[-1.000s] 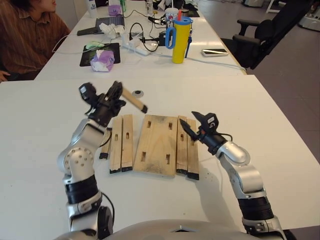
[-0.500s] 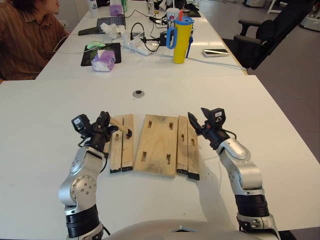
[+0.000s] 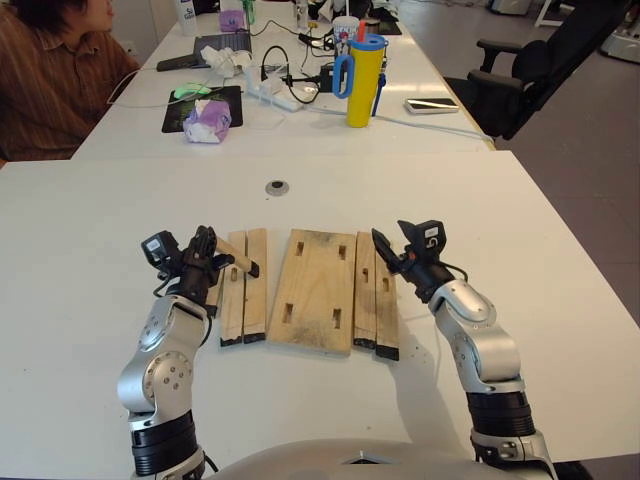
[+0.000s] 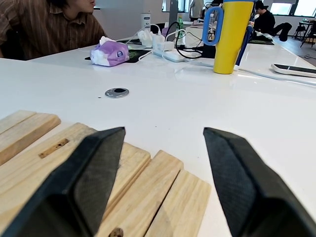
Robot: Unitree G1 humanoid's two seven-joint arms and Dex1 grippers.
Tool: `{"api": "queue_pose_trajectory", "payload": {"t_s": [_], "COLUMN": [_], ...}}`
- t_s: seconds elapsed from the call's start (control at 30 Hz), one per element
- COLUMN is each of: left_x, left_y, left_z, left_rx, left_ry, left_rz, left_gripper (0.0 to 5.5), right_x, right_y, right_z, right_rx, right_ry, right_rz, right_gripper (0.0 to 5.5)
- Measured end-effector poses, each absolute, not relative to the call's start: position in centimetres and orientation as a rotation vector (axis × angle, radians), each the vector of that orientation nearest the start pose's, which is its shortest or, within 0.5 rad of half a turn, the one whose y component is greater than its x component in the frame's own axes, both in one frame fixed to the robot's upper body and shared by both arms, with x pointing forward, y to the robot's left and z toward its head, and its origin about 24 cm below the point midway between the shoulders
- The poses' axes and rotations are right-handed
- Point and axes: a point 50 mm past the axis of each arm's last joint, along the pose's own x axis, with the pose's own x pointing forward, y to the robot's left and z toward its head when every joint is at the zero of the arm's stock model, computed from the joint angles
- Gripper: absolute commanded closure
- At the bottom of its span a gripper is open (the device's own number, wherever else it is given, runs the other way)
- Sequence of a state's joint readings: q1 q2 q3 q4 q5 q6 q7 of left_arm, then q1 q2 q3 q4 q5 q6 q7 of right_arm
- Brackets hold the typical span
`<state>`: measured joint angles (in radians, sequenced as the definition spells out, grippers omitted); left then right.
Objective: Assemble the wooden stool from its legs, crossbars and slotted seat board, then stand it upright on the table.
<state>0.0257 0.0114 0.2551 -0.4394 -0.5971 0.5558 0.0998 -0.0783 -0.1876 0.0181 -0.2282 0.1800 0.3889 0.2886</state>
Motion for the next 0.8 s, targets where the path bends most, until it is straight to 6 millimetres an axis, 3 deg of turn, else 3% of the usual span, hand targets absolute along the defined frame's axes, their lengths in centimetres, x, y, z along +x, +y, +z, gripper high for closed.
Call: {"api": "queue_pose_trajectory", "payload": {"t_s": [0.33,0.8], "left_x": [23.4,23.2], "left_y": [16.8,15.5], "left_z": [9.8,8.2], "left_rx": [-0.149,0.04], "left_ry": [0.086,0.025], "left_rz": [0.005,-0.089], "left_gripper": [5.08,5.08], "right_x": [25.4,24.9], "right_y": [-14.5,-14.1], "right_z": [7.6,7.5], "right_rx": [-0.024,-0.044], "right_ry": [0.138,0.181], "right_rz": [0.387,0.411], "right_gripper": [2.56,2.56]}}
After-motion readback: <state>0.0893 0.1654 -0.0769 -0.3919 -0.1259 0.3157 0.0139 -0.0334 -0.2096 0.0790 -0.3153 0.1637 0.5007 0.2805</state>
